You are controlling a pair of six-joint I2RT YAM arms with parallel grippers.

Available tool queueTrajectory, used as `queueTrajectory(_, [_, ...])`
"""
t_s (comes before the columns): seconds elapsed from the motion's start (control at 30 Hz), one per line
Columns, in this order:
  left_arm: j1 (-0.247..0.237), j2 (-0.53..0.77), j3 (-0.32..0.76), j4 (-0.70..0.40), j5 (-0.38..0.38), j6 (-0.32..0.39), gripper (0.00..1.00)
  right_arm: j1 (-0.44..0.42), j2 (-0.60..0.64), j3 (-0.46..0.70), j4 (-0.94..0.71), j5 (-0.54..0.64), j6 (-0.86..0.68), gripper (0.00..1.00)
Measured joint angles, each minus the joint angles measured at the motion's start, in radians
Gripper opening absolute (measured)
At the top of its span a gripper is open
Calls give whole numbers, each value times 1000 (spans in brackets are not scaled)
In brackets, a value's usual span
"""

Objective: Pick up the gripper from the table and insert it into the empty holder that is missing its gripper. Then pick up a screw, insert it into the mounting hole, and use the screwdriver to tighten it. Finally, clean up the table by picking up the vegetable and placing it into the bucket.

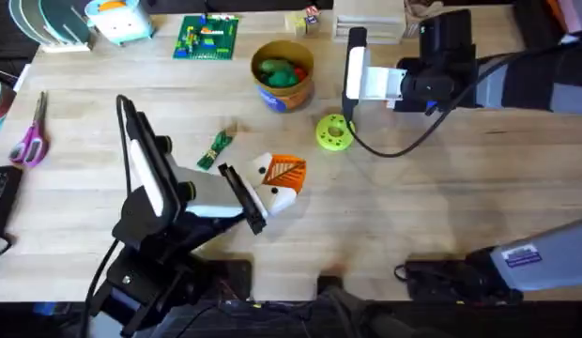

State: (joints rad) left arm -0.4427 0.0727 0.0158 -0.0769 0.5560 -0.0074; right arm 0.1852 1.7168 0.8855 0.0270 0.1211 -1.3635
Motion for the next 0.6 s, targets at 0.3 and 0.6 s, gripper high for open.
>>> queueTrajectory(0.3, [0, 0, 0, 0, 0, 0, 11, 49, -13, 48, -67, 43, 19, 986])
queueTrajectory(0.6, [0, 0, 0, 0, -3, 0, 965, 102, -56, 35, -89, 39, 344, 989])
